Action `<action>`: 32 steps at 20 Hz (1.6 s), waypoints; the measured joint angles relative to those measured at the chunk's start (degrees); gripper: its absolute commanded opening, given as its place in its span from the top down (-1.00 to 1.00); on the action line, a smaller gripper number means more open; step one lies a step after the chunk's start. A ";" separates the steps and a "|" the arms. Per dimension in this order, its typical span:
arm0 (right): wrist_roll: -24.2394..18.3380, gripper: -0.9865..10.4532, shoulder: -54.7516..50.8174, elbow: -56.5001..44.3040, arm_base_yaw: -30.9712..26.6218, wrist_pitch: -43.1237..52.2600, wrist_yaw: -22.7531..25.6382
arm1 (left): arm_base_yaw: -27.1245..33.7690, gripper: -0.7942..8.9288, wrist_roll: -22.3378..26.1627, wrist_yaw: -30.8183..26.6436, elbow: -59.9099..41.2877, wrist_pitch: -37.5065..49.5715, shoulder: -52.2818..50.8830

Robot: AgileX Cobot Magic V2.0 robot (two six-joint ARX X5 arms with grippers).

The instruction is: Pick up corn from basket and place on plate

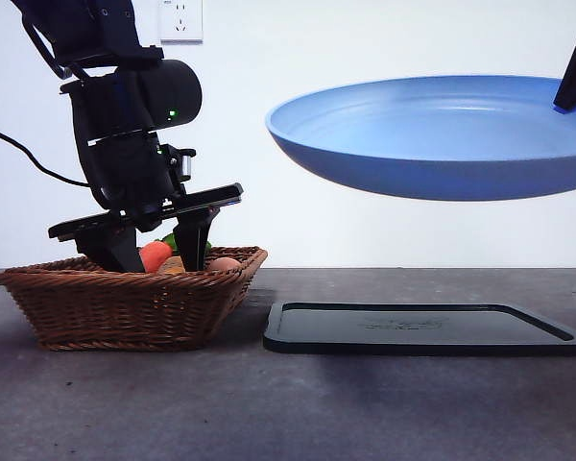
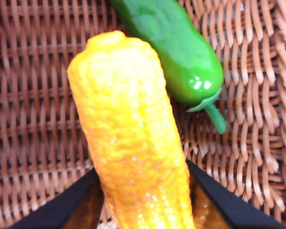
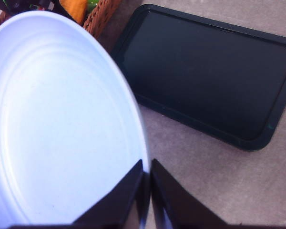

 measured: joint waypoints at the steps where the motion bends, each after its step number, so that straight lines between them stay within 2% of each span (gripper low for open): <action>1: 0.00 0.82 0.00 0.00 0.00 0.00 -0.02 | 0.11 0.50 -0.22 -0.04 0.00 -0.87 -0.92; 6: 0.09 0.82 3.06 0.00 0.00 1.51 -0.07 | 0.11 0.50 -0.37 0.11 0.00 -1.14 -15.02; 11: 3.98 0.82 15.19 0.00 0.00 10.75 -2.78 | -5.11 0.50 0.76 6.25 0.07 -1.22 -24.68; 16: 8.50 0.82 24.09 0.00 0.00 16.52 -7.78 | -12.63 0.50 4.13 6.25 0.07 -1.68 -21.68; 22: 10.97 0.83 24.83 0.00 0.00 18.14 -9.29 | -17.73 0.49 8.63 6.38 0.07 -1.57 -12.52; 27: 11.02 0.82 24.83 0.00 0.00 18.01 -9.22 | -19.58 0.19 8.92 4.72 0.07 -0.79 -10.62; 32: 11.02 0.82 24.83 0.00 0.00 17.99 -9.25 | -20.90 0.09 9.38 4.55 0.07 -0.85 -10.62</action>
